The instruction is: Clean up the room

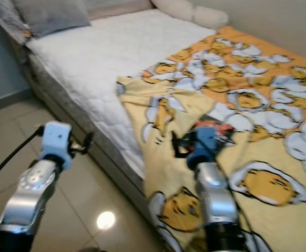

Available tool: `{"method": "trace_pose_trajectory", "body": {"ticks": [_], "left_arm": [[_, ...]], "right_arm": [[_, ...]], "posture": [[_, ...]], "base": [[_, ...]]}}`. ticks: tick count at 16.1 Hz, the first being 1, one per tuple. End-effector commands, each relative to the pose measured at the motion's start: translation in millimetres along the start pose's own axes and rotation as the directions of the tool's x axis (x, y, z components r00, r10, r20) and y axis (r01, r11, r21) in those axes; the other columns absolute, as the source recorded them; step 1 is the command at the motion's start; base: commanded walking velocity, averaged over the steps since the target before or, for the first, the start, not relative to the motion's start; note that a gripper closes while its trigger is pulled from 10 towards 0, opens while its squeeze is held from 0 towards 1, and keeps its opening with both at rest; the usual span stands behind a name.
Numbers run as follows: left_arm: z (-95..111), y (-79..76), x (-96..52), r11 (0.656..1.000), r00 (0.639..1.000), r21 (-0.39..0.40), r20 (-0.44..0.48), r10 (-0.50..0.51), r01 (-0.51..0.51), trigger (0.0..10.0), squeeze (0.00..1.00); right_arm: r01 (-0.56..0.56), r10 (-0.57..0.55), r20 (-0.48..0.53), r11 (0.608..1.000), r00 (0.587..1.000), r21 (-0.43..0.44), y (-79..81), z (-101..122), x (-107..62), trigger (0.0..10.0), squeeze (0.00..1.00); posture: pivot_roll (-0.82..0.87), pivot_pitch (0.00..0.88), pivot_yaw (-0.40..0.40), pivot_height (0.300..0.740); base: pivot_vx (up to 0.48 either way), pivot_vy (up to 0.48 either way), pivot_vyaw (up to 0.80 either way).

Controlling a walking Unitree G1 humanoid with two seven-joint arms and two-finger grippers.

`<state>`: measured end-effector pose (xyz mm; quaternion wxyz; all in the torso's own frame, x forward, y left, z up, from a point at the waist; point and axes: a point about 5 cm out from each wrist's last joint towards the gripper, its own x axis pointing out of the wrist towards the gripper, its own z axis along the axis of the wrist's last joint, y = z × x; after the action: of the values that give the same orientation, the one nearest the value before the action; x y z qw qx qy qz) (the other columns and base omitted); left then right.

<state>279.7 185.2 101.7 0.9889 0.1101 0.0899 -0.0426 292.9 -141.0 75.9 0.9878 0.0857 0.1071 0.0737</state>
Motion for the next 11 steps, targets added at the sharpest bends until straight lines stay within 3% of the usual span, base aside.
{"method": "trace_pose_trajectory", "body": {"ticks": [1, 5, 6, 8, 10, 11], "left_arm": [[3.4, -3.0, 1.5, 1.0, 1.0, 0.003, 0.012, -0.011, 0.011, 10.0, 1.0], [5.7, -13.0, -2.2, 0.991, 0.992, 0.044, 0.018, -0.126, 0.125, 10.0, 1.0], [6.7, -16.1, -5.8, 0.986, 0.987, 0.055, 0.023, -0.159, 0.157, 10.0, 1.0], [6.9, -17.0, -9.8, 0.982, 0.983, 0.062, 0.029, -0.179, 0.177, 10.0, 1.0], [3.9, -19.3, -14.4, 0.972, 0.973, 0.051, 0.021, -0.231, 0.23, 10.0, 1.0], [4.0, -20.1, -14.5, 0.966, 0.968, 0.063, 0.019, -0.251, 0.249, 10.0, 1.0]], "right_arm": [[0.014, -0.014, 0.004, 1.0, 1.0, -0.004, -5.7, 4.0, 0.0, 10.0, 1.0], [0.022, -0.022, -0.015, 1.0, 1.0, 0.002, -8.3, 4.2, -0.1, 10.0, 1.0], [0.016, -0.015, -0.018, 1.0, 1.0, 0.022, -7.9, 4.6, -2.0, 10.0, 0.0], [0.042, -0.041, -0.021, 0.998, 0.999, 0.054, -11.3, 4.6, -4.8, 10.0, 0.0], [0.088, -0.084, -0.034, 0.981, 0.996, 0.172, -21.9, 2.1, -7.1, 10.0, 0.0], [0.098, -0.093, -0.034, 0.98, 0.995, 0.174, -24.6, 2.3, -6.7, 10.0, 0.0]], "posture": [[0.02, 0.0, -0.034, 0.74], [0.02, 0.0, -0.035, 0.74], [0.02, 0.0, -0.039, 0.74], [0.03, 0.0, -0.039, 0.74], [0.02, 0.0, -0.022, 0.74], [0.02, 0.0, -0.022, 0.74]], "base": [[0.0, -0.368, 0.0], [0.0, 0.0, 0.0], [0.0, 0.0, 0.0], [0.0, 0.0, 0.0], [0.0, 0.0, 0.0], [0.0, 0.0, 0.0]]}}
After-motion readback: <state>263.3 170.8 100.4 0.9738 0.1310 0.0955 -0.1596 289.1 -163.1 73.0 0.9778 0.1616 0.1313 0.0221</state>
